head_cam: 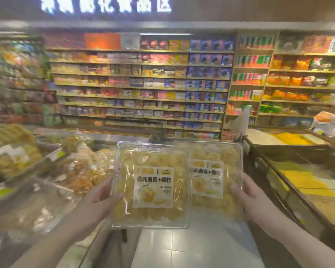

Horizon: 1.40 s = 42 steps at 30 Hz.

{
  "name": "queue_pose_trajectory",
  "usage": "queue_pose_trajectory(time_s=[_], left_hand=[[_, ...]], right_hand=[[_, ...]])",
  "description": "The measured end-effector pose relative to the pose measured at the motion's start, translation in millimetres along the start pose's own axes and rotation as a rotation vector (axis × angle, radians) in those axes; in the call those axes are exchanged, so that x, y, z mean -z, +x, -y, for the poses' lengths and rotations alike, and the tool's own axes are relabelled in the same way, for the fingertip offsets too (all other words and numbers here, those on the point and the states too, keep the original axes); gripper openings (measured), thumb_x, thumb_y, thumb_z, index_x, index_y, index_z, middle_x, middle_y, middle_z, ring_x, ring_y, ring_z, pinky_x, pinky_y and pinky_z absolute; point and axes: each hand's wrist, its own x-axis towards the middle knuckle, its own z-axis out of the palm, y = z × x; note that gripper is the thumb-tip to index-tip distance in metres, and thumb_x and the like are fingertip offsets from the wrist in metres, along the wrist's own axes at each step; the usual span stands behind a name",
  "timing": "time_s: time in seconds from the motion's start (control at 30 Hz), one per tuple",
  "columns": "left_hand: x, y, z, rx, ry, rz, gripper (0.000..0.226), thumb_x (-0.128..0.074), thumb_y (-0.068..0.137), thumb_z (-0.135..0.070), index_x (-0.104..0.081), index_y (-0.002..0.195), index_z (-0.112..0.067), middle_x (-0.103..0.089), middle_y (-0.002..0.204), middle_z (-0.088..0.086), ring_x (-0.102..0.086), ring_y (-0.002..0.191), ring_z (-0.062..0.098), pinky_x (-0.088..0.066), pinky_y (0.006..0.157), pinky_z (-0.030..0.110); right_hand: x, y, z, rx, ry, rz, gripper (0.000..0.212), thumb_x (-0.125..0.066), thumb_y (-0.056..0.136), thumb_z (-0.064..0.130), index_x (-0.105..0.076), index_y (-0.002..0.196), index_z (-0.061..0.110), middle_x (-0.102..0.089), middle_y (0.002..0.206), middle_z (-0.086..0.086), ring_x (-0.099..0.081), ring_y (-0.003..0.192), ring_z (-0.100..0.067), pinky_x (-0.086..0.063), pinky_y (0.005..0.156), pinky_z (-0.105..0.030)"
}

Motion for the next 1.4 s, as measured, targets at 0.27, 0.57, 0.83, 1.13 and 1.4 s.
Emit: queue_pose_trajectory(time_s=[0.27, 0.57, 0.83, 1.13, 1.4], left_hand=[[136.0, -62.5, 1.5, -0.059, -0.036, -0.283, 0.055, -0.062, 0.095, -0.011, -0.056, 0.141, -0.041, -0.069, 0.134, -0.002, -0.069, 0.118, 0.025, -0.056, 0.097, 0.053], [216.4, -152.6, 10.2, -0.038, -0.046, -0.668, 0.050, -0.055, 0.098, -0.003, -0.059, 0.137, -0.034, -0.072, 0.129, -0.003, -0.073, 0.108, 0.014, -0.061, 0.074, 0.025], [255.0, -214.7, 7.6, -0.009, -0.094, -1.032, 0.078, -0.091, 0.068, -0.047, -0.054, 0.136, -0.060, -0.069, 0.131, -0.015, -0.063, 0.103, 0.010, -0.045, 0.094, 0.038], [271.6, -251.8, 33.9, -0.095, -0.193, -1.239, 0.059, -0.055, 0.097, -0.006, -0.051, 0.143, -0.042, -0.069, 0.134, 0.003, -0.068, 0.121, 0.031, -0.053, 0.099, 0.059], [340.3, -288.8, 48.2, -0.178, -0.301, -1.312, 0.063, -0.053, 0.094, 0.006, -0.054, 0.142, -0.035, -0.071, 0.129, 0.014, -0.071, 0.114, 0.037, -0.063, 0.082, 0.051]], right_hand=[[-167.7, 69.1, 41.0, 0.044, 0.036, 0.246, 0.034, -0.050, 0.105, 0.028, -0.047, 0.136, 0.044, -0.076, 0.097, 0.017, -0.076, 0.080, -0.009, -0.058, 0.053, -0.033], [-367.2, 124.3, 79.2, 0.119, -0.003, 0.654, 0.036, -0.049, 0.106, 0.025, -0.043, 0.131, 0.050, -0.076, 0.089, 0.009, -0.073, 0.095, -0.027, -0.059, 0.069, -0.042], [-522.0, 130.0, 106.7, 0.213, -0.002, 1.068, 0.038, -0.048, 0.106, 0.029, -0.046, 0.122, 0.064, -0.073, 0.115, 0.018, -0.074, 0.097, -0.008, -0.061, 0.081, -0.048], [-643.3, 94.3, 117.6, 0.289, -0.085, 1.274, 0.048, -0.051, 0.105, 0.032, -0.028, 0.138, 0.056, -0.067, 0.119, 0.016, -0.068, 0.100, -0.003, -0.055, 0.074, -0.013], [-732.6, 56.9, 133.9, 0.229, -0.078, 1.318, 0.057, -0.056, 0.103, 0.023, -0.031, 0.152, 0.038, -0.077, 0.105, 0.008, -0.059, 0.047, -0.023, -0.046, 0.044, -0.034]])
